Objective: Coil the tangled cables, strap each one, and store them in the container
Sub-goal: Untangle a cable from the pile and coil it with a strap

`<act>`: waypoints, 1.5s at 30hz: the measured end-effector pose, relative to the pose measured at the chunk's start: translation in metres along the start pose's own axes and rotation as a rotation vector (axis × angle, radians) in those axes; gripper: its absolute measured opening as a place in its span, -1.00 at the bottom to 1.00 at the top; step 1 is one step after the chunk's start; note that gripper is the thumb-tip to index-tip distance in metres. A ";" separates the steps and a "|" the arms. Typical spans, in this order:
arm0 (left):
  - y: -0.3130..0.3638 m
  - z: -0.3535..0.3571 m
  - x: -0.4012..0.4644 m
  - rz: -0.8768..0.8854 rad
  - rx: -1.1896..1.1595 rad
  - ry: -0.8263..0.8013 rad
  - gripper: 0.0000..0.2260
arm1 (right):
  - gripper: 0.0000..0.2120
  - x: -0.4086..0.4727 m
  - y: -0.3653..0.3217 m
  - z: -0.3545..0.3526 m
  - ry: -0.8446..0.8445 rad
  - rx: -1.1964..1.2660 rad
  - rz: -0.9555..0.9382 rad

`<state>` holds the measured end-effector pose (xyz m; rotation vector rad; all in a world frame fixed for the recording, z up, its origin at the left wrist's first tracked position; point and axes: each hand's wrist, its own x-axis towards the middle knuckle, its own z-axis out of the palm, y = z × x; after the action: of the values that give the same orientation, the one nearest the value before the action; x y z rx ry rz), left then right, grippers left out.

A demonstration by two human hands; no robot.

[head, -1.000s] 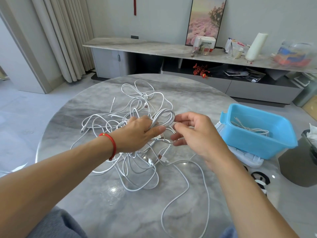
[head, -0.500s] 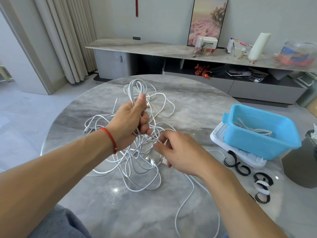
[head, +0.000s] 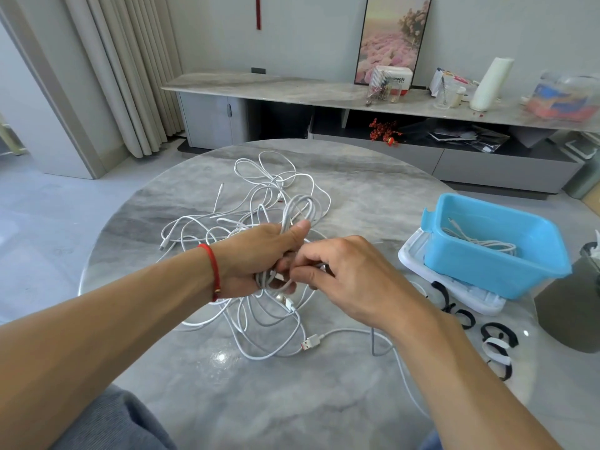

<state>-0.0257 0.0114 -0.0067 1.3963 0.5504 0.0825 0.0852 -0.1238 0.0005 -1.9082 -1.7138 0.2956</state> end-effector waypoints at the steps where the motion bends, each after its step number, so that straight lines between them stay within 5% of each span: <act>1: 0.000 0.000 -0.001 -0.029 0.002 -0.033 -0.50 | -0.90 0.000 0.000 0.000 0.010 0.007 -0.005; 8: -0.002 -0.004 -0.002 -0.078 0.052 -0.155 -0.70 | -0.64 0.002 -0.005 -0.001 0.067 0.116 0.059; 14: -0.004 0.000 -0.003 -0.119 0.195 -0.205 -0.63 | -0.54 0.001 -0.007 -0.002 0.117 -0.044 0.106; 22: -0.005 -0.014 0.000 -0.068 0.410 0.024 -0.64 | -0.88 -0.013 0.027 -0.035 0.034 0.060 0.278; 28: -0.006 -0.008 0.005 -0.101 0.378 0.058 -0.60 | -0.80 -0.009 0.026 -0.025 0.208 0.191 0.356; 35: -0.007 0.003 0.003 0.087 0.467 0.046 -0.45 | -0.92 -0.002 0.019 -0.019 0.270 0.734 0.415; 45: 0.002 0.010 0.001 0.376 0.698 0.193 -0.51 | -0.98 -0.002 0.013 -0.019 0.453 0.753 0.465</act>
<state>-0.0207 0.0029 -0.0046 2.1811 0.4867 0.3570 0.1056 -0.1310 0.0091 -1.5929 -0.6971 0.5406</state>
